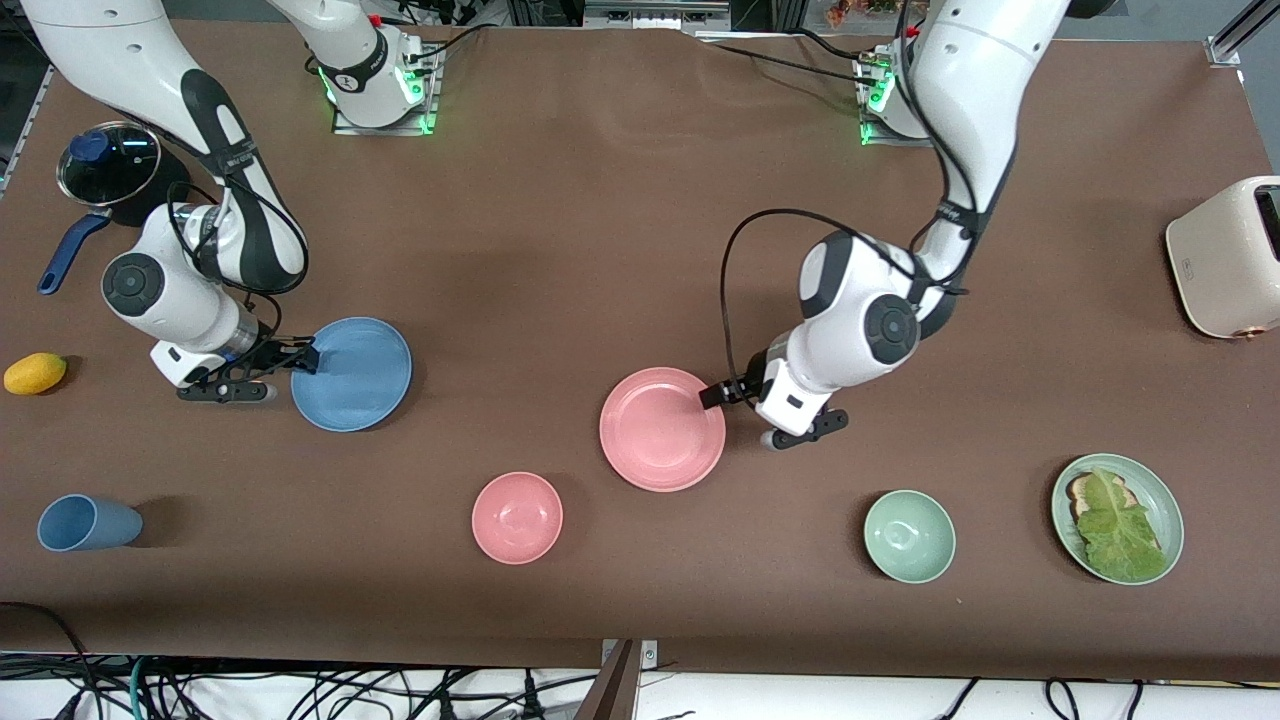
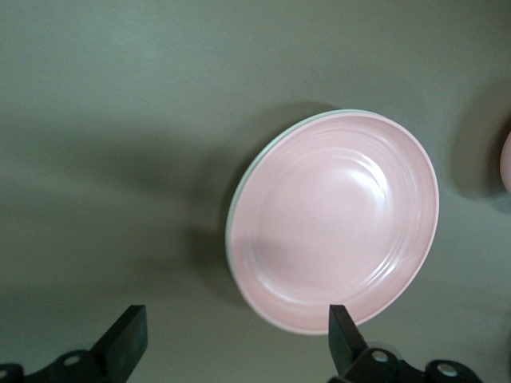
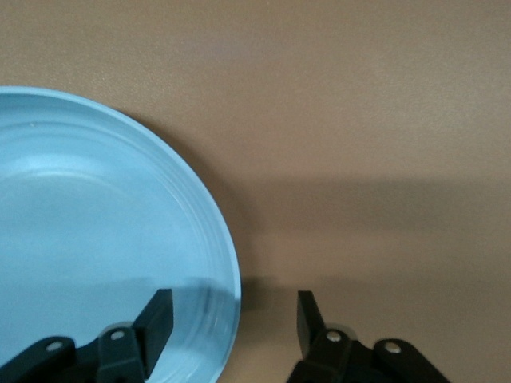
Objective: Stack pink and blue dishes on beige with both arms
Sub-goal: 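Release the pink plate while the right gripper grips the blue plate, then lift the blue plate with the right gripper while the left gripper retracts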
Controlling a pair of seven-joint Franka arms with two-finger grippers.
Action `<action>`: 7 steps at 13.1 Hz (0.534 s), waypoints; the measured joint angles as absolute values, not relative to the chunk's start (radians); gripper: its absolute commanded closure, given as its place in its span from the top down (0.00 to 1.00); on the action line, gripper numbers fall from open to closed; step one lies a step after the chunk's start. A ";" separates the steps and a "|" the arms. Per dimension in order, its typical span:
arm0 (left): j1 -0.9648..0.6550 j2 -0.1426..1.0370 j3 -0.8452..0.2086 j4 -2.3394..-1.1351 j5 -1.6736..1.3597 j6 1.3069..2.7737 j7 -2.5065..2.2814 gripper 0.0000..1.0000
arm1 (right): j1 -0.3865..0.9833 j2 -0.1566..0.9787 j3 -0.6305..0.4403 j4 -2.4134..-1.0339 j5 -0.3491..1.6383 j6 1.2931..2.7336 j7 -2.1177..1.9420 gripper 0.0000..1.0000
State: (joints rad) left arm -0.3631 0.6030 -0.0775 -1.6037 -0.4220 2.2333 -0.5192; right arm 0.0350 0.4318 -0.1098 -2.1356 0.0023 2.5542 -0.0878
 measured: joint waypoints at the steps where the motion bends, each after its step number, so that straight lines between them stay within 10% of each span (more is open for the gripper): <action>1: -0.342 0.578 -0.077 -1.602 -0.372 2.182 -0.514 1.00 | 0.035 0.434 -0.109 -2.136 0.002 2.556 -0.088 0.53; 7: -0.243 0.446 -0.076 -1.595 -0.173 1.932 -0.351 1.00 | 0.035 0.439 -0.107 -2.136 0.017 2.563 -0.088 0.27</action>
State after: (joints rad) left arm -0.2433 0.4461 -0.0762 -1.5951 -0.1725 1.9324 -0.3506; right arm 0.0351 0.4389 -0.1068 -2.1360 0.0172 2.5627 -0.0881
